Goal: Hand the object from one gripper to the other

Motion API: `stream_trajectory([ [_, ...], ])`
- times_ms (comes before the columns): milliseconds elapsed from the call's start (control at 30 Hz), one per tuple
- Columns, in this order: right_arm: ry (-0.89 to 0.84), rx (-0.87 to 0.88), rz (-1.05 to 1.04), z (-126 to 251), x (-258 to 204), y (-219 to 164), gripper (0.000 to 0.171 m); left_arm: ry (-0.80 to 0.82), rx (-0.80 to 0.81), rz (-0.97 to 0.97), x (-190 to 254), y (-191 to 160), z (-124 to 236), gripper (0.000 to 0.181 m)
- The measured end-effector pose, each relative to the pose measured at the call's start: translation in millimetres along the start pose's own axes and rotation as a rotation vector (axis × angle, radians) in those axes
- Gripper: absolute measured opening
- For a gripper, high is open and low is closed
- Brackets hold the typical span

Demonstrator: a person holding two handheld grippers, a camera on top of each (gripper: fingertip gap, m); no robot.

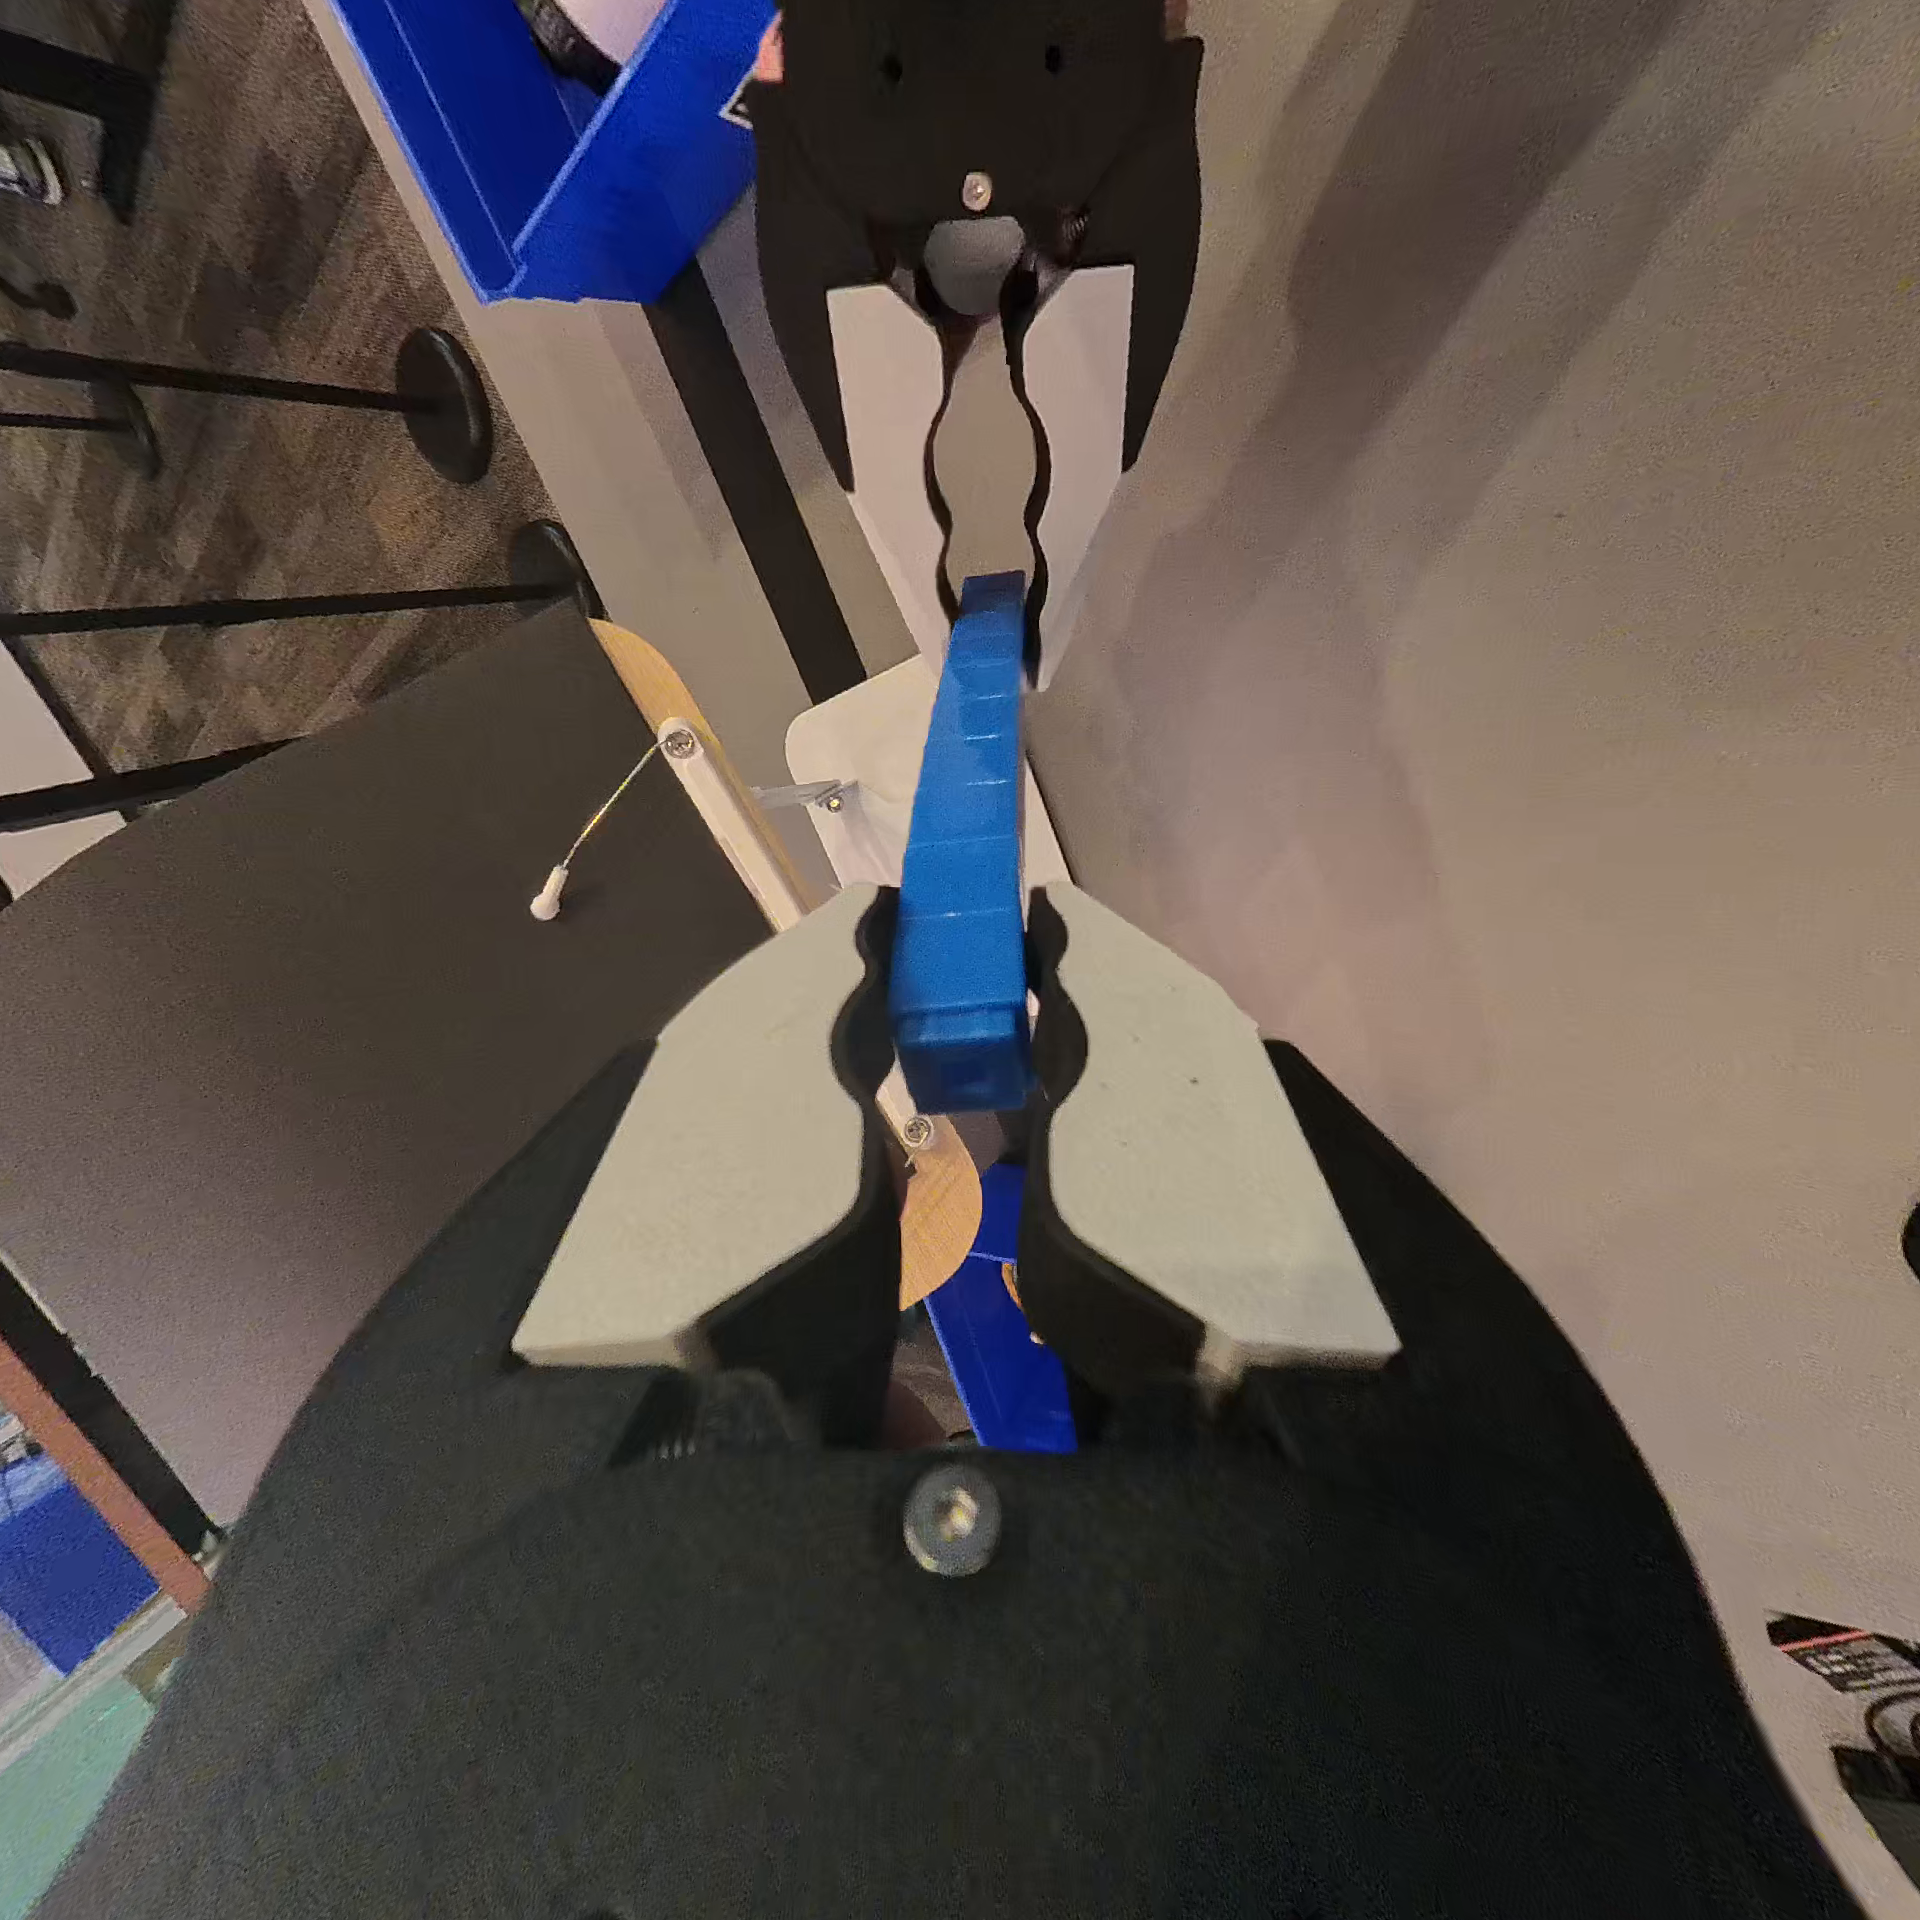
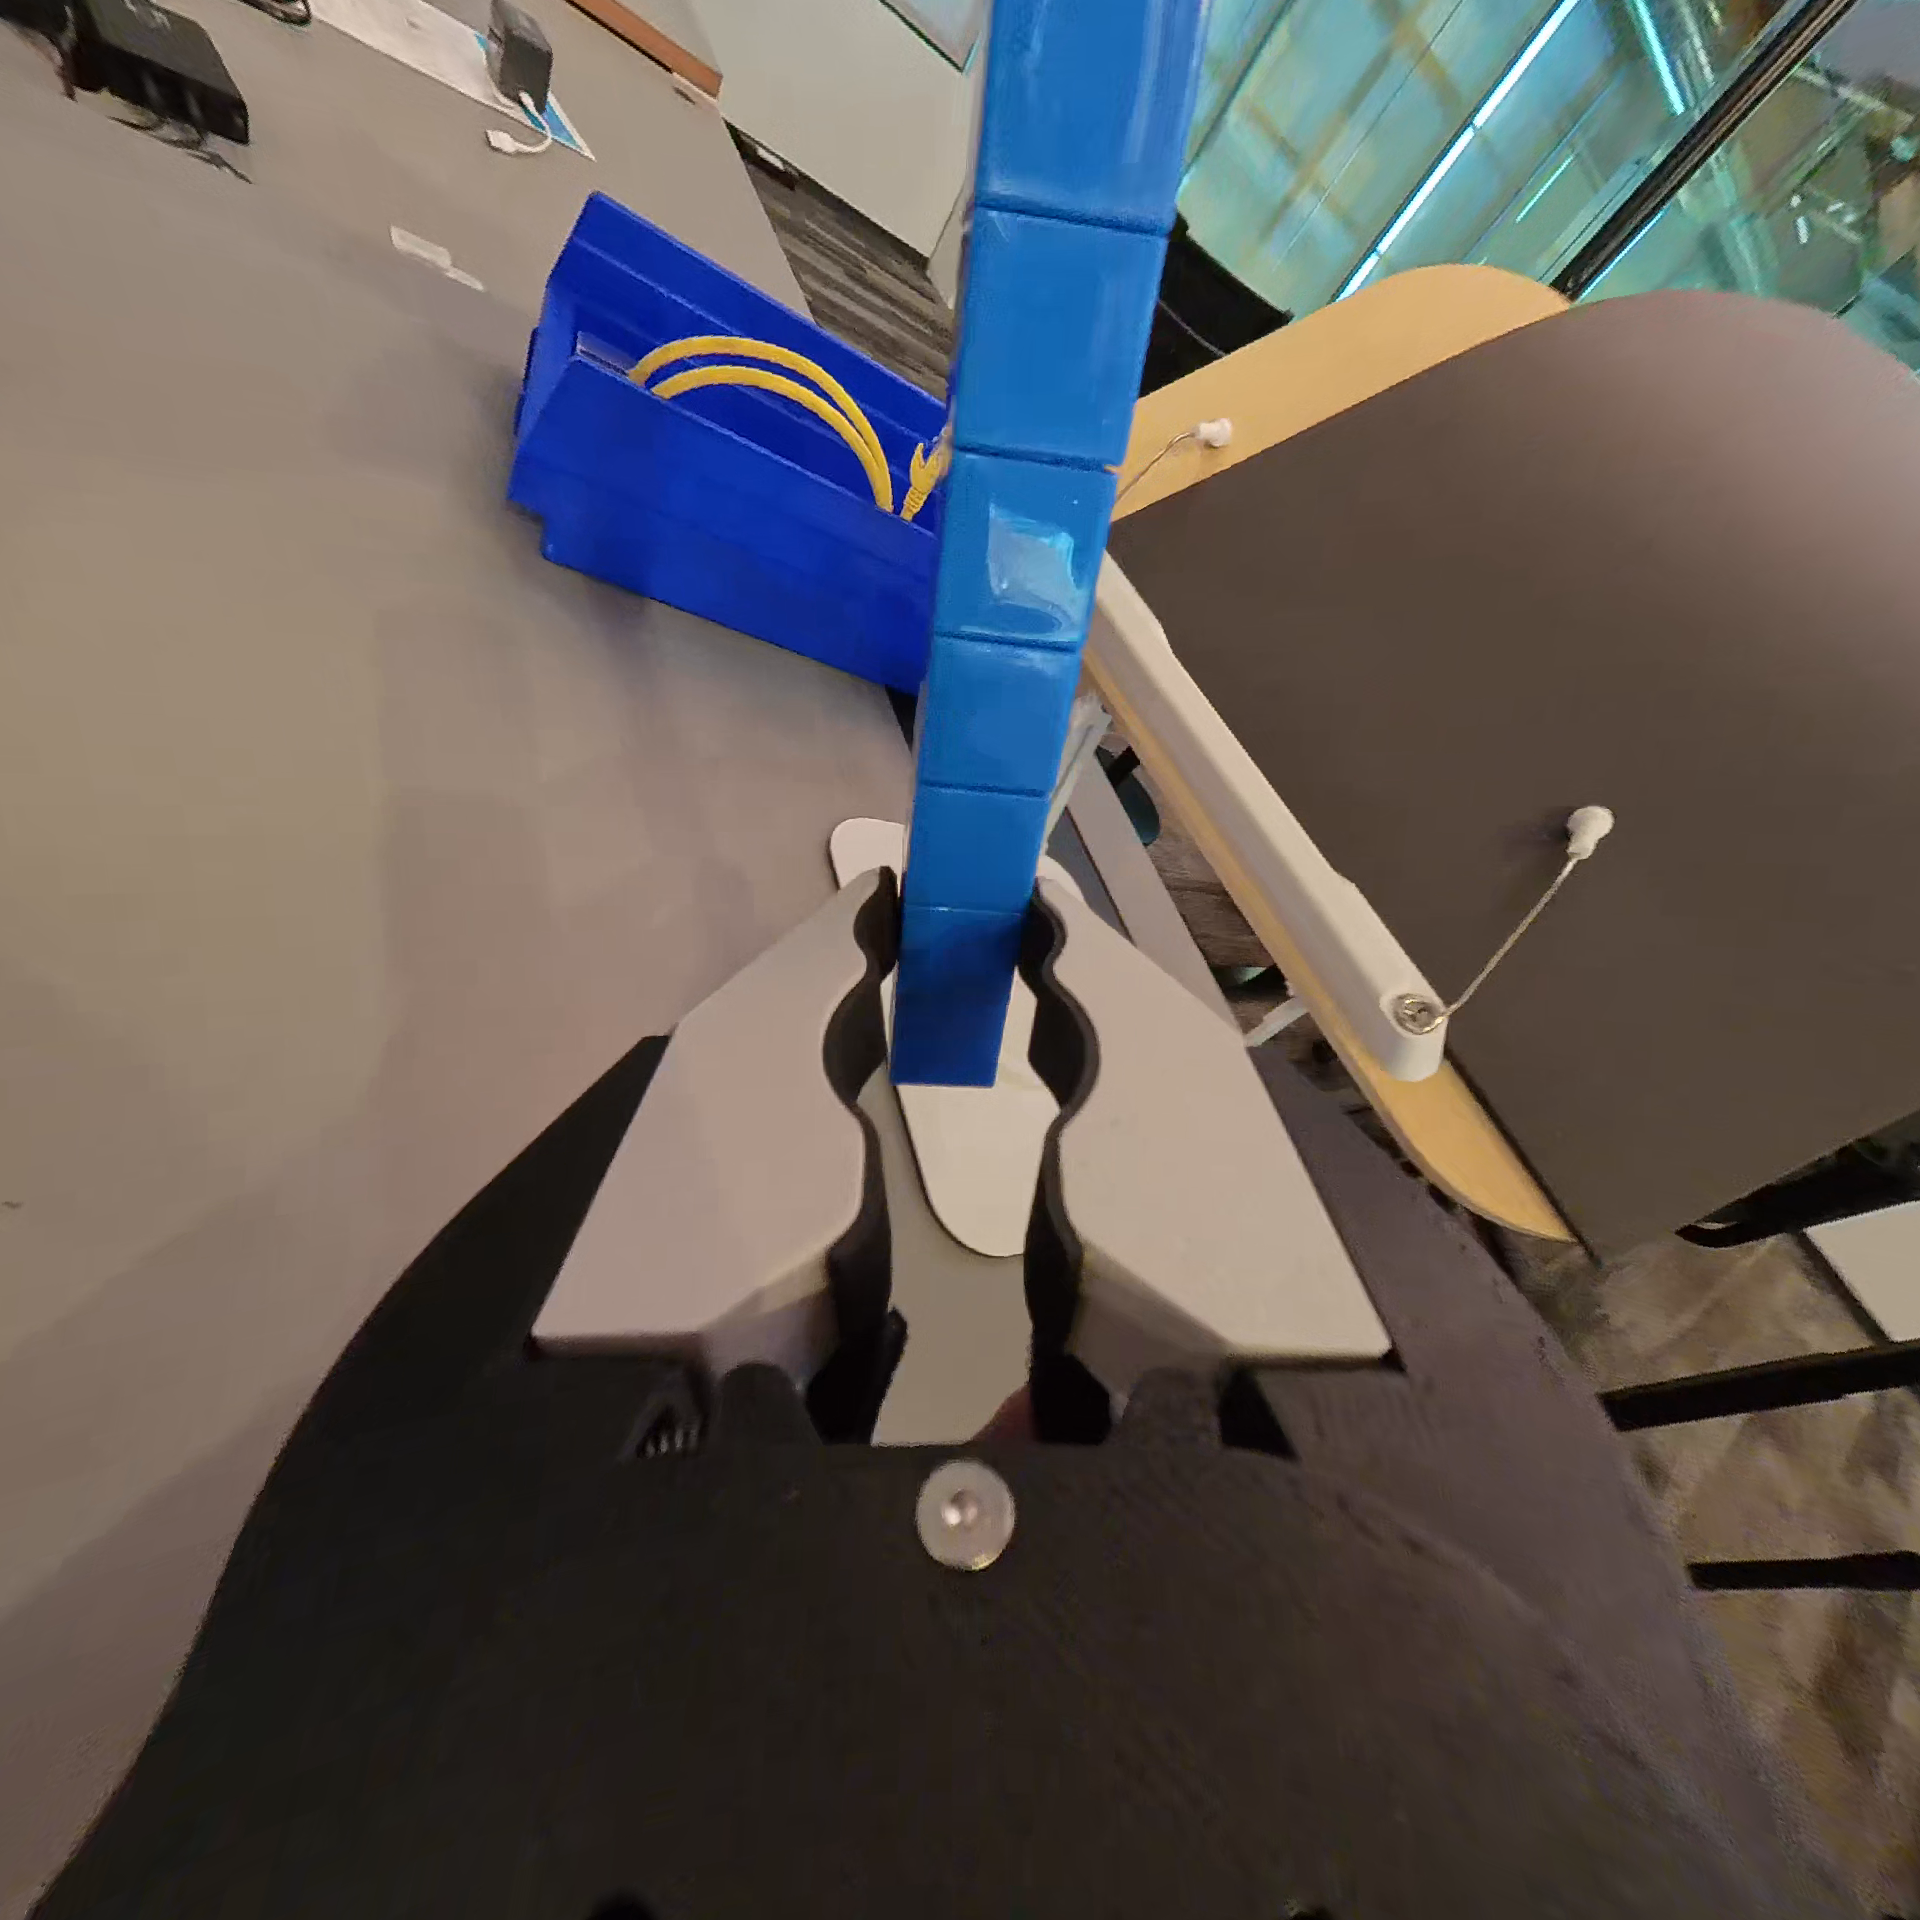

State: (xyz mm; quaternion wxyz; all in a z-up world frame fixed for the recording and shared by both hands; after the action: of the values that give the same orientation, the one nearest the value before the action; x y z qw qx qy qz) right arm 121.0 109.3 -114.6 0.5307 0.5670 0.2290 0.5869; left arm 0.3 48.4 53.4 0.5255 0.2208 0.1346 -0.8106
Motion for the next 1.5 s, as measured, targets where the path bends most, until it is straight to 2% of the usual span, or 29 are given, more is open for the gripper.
stream_trajectory([
  [133, 0.09, 0.054, -0.144, -2.3, 0.6, -2.7, 0.019, 0.033, -0.006, 0.001, -7.9, -4.1, -1.9, 0.027],
  [200, 0.145, 0.132, -0.273, -2.9, 2.4, -1.1, 0.019, 0.137, -0.038, 0.002, -16.0, -7.8, -1.9, 0.042],
  [233, 0.17, 0.178, -0.351, -3.4, 3.7, 0.2, 0.019, 0.205, -0.073, 0.003, -19.9, -10.7, -1.7, 0.06],
  [267, 0.198, 0.223, -0.431, -4.0, 4.9, 1.6, 0.019, 0.272, -0.082, 0.004, -22.0, -12.3, -0.8, 0.07],
  [333, 0.251, 0.311, -0.579, -4.2, 7.2, 5.1, 0.019, 0.408, -0.063, 0.018, -21.0, -13.2, 0.9, 0.081],
  [467, 0.341, 0.457, -0.827, -0.7, 13.1, 12.6, 0.019, 0.714, -0.059, -0.042, 1.0, -7.4, -8.1, 0.084],
  [767, 0.397, 0.646, -1.135, 7.7, 21.0, 23.3, 0.019, 1.15, -0.02, -0.207, 71.5, 23.7, -86.5, 0.075],
  [867, 0.411, 0.702, -1.196, 8.9, 20.1, 27.0, 0.019, 1.3, -0.069, -0.283, 78.7, 25.5, -104.8, 0.067],
  [933, 0.427, 0.707, -1.217, 8.1, 18.2, 29.1, 0.019, 1.367, -0.08, -0.352, 81.3, 26.6, -114.5, 0.054],
  [1067, 0.438, 0.705, -1.259, 6.4, 17.3, 29.5, 0.019, 1.381, -0.141, -0.446, 76.4, 21.6, -130.1, 0.04],
  [1300, 0.444, 0.684, -1.322, 5.2, 16.7, 31.4, 0.019, 1.393, -0.2, -0.519, 64.5, 10.0, -126.2, 0.025],
  [1500, 0.464, 0.709, -1.348, 7.9, 17.0, 36.3, 0.019, 1.4, -0.181, -0.534, 62.0, 13.0, -119.8, 0.023],
])
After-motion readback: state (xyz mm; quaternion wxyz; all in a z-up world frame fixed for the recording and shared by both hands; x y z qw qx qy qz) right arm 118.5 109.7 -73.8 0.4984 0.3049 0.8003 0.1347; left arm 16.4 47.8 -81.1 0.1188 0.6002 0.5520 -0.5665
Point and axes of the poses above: each gripper's, where its closed fingertips meet, z back along the fingers, y out of its top, x = y × z across the jaws, the point moved 9 cm from there along z, back along the fingers, and after that the axes turned 6 degrees about -z, right-handed, at the moved point
